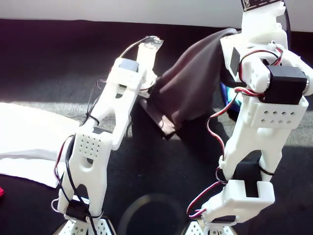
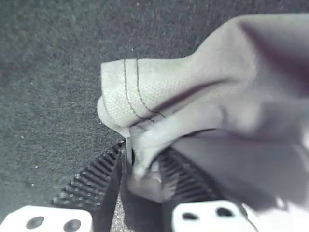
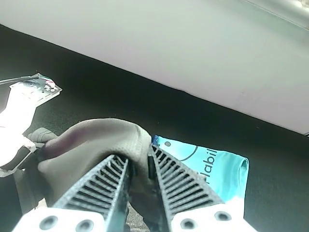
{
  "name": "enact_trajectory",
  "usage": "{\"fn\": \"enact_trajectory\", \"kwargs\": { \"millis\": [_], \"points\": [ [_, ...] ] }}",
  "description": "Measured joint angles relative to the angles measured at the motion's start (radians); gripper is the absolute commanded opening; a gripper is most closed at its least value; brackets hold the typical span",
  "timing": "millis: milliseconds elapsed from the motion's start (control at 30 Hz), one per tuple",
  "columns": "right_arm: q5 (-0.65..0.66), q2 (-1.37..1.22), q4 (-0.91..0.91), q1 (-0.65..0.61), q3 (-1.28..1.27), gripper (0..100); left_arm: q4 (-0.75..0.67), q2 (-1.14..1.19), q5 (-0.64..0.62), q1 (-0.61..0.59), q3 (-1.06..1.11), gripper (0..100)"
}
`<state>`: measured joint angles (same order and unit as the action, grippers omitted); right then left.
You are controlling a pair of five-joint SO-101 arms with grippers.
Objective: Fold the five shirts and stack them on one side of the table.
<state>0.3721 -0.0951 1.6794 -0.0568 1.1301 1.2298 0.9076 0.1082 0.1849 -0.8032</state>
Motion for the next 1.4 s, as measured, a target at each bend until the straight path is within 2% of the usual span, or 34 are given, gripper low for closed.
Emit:
{"fn": "enact_trajectory", "kwargs": {
  "millis": [167,400,533,700,900,1067,1200,1300,1400],
  "points": [
    [0.000,0.000,0.000,0.000,-0.120,0.6,0.155,0.000,0.003,-0.011,-0.173,1],
    [0.000,0.000,-0.041,0.000,-0.368,0.6,0.494,-0.002,0.011,-0.104,-0.583,1],
    [0.000,0.000,-0.055,-0.028,-0.512,0.6,0.537,-0.011,0.048,-0.219,-0.624,1],
    [0.000,0.000,-0.055,-0.144,-0.698,0.6,0.545,-0.147,0.080,-0.353,-0.405,1],
    [0.000,0.043,-0.021,-0.281,-0.893,0.6,0.546,-0.457,0.175,-0.428,0.101,1],
    [-0.002,0.247,-0.043,-0.379,-1.145,0.6,0.540,-0.704,0.250,-0.463,0.505,1],
    [-0.002,0.453,-0.160,-0.411,-1.455,1.3,0.486,-0.818,0.299,-0.526,0.697,1],
    [0.006,0.546,-0.180,-0.411,-1.660,10.4,0.437,-0.842,0.334,-0.589,0.764,1],
    [0.049,0.600,-0.117,-0.413,-1.705,21.5,0.399,-0.842,0.365,-0.661,0.781,1]
  ]
}}
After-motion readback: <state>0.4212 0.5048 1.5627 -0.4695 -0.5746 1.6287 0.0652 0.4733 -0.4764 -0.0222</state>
